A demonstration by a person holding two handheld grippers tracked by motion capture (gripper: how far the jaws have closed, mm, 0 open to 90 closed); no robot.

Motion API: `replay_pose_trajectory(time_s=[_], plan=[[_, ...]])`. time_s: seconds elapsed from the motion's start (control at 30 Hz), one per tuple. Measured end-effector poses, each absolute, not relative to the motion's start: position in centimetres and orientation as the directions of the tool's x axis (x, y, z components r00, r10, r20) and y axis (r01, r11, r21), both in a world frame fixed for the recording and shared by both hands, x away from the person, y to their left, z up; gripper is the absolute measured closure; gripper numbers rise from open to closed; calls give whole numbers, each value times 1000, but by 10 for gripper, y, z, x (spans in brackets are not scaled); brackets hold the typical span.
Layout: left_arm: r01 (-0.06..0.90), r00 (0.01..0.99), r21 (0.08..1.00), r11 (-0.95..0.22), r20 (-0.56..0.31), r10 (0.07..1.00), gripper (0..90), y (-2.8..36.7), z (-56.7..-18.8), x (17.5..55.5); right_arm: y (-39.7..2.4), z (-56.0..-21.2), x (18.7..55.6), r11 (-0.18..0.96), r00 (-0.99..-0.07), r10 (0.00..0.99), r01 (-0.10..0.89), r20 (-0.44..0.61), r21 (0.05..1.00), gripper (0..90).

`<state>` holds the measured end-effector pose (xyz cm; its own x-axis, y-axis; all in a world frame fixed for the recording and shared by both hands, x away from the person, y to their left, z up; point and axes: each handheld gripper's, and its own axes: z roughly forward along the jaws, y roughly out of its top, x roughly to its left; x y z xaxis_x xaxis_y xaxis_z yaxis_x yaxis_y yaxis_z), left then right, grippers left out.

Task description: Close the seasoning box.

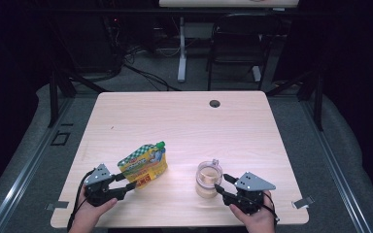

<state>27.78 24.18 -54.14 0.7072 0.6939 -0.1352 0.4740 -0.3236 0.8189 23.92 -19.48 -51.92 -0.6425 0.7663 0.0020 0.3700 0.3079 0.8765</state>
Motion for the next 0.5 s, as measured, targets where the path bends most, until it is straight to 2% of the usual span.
replay_pose_trajectory(time_s=[0.5], plan=[[470,711,819,-328,-131,691,471,242,-541,278,-202,-515,235,281,-643,765,371,27,885,506]])
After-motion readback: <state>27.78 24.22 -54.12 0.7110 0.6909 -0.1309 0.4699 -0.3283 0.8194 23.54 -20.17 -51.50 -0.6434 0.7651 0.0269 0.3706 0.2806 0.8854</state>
